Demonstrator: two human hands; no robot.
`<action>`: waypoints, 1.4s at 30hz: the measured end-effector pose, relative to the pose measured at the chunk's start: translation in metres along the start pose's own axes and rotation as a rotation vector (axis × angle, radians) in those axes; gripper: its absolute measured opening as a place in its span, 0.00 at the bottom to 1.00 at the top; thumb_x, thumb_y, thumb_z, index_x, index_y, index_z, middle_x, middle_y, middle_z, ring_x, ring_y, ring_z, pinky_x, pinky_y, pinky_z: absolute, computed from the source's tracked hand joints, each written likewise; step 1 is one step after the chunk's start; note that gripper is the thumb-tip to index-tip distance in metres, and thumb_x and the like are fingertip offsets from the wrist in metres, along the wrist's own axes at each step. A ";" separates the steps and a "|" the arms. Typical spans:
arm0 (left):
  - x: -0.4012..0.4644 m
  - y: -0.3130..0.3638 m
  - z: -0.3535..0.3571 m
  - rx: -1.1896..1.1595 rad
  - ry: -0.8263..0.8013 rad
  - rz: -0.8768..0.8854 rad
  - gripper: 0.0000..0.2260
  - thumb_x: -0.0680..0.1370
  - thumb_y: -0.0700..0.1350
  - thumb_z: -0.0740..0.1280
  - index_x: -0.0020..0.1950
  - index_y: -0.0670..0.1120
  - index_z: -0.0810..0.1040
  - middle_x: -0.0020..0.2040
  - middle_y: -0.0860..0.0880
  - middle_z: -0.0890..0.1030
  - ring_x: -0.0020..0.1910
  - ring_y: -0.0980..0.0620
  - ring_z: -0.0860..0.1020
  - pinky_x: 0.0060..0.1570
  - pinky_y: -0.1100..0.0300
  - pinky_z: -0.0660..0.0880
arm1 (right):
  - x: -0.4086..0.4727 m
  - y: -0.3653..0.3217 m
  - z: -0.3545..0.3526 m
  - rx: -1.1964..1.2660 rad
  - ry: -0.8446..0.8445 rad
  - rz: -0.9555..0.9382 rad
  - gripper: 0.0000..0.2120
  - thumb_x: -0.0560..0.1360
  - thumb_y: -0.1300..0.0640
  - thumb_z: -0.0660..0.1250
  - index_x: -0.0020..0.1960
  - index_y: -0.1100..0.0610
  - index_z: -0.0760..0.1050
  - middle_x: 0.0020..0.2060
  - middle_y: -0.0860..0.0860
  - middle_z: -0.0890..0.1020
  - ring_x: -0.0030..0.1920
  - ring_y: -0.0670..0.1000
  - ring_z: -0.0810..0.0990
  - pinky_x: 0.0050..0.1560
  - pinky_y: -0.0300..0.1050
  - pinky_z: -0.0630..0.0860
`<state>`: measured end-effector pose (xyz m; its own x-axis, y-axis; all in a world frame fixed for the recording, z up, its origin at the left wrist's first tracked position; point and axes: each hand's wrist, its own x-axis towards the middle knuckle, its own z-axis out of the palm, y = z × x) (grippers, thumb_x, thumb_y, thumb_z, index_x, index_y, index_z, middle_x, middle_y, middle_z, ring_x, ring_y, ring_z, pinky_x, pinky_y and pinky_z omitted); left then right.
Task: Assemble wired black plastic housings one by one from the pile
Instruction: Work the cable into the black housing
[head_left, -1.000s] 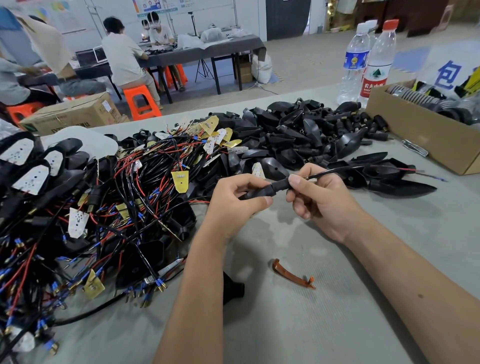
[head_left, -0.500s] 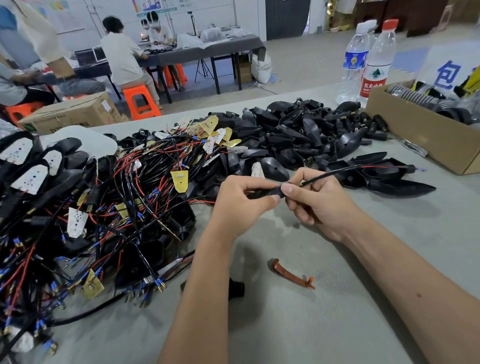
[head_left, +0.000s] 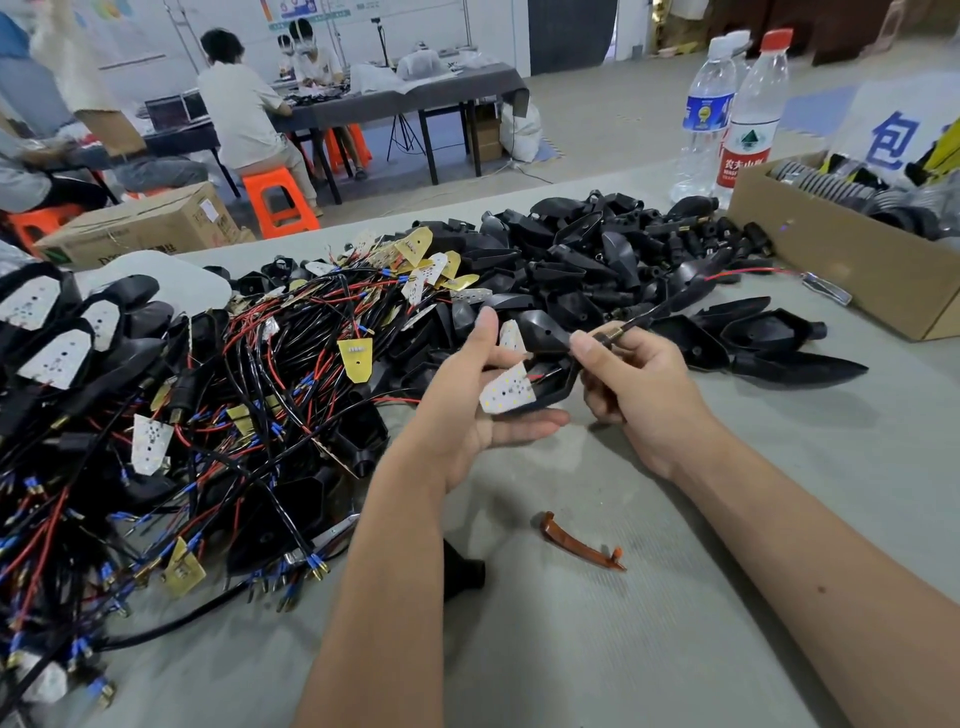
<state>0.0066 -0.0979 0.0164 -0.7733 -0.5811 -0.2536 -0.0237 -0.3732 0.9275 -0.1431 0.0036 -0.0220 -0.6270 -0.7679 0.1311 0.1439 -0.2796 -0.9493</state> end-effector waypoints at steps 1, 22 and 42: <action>0.001 0.000 -0.002 -0.009 0.045 0.032 0.28 0.75 0.63 0.69 0.54 0.38 0.74 0.52 0.36 0.85 0.45 0.31 0.86 0.36 0.52 0.84 | 0.001 0.001 -0.001 0.000 0.047 0.001 0.12 0.75 0.51 0.75 0.46 0.59 0.77 0.34 0.53 0.78 0.26 0.48 0.72 0.24 0.39 0.64; 0.017 -0.020 0.010 -0.088 0.446 0.297 0.06 0.76 0.35 0.76 0.44 0.38 0.79 0.41 0.43 0.87 0.40 0.48 0.87 0.39 0.62 0.82 | 0.004 -0.002 -0.004 0.181 0.054 0.082 0.21 0.86 0.48 0.59 0.54 0.62 0.85 0.47 0.57 0.87 0.40 0.49 0.82 0.34 0.41 0.79; 0.018 -0.018 -0.002 -0.125 0.407 0.224 0.10 0.72 0.34 0.78 0.41 0.44 0.79 0.43 0.41 0.84 0.44 0.41 0.81 0.34 0.66 0.78 | 0.002 -0.010 -0.008 0.267 0.177 0.079 0.12 0.82 0.55 0.68 0.43 0.55 0.87 0.42 0.51 0.86 0.38 0.47 0.82 0.30 0.37 0.74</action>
<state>-0.0056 -0.1027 -0.0052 -0.4391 -0.8839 -0.1611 0.2109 -0.2757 0.9378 -0.1524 0.0097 -0.0142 -0.7254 -0.6882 -0.0140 0.3784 -0.3817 -0.8433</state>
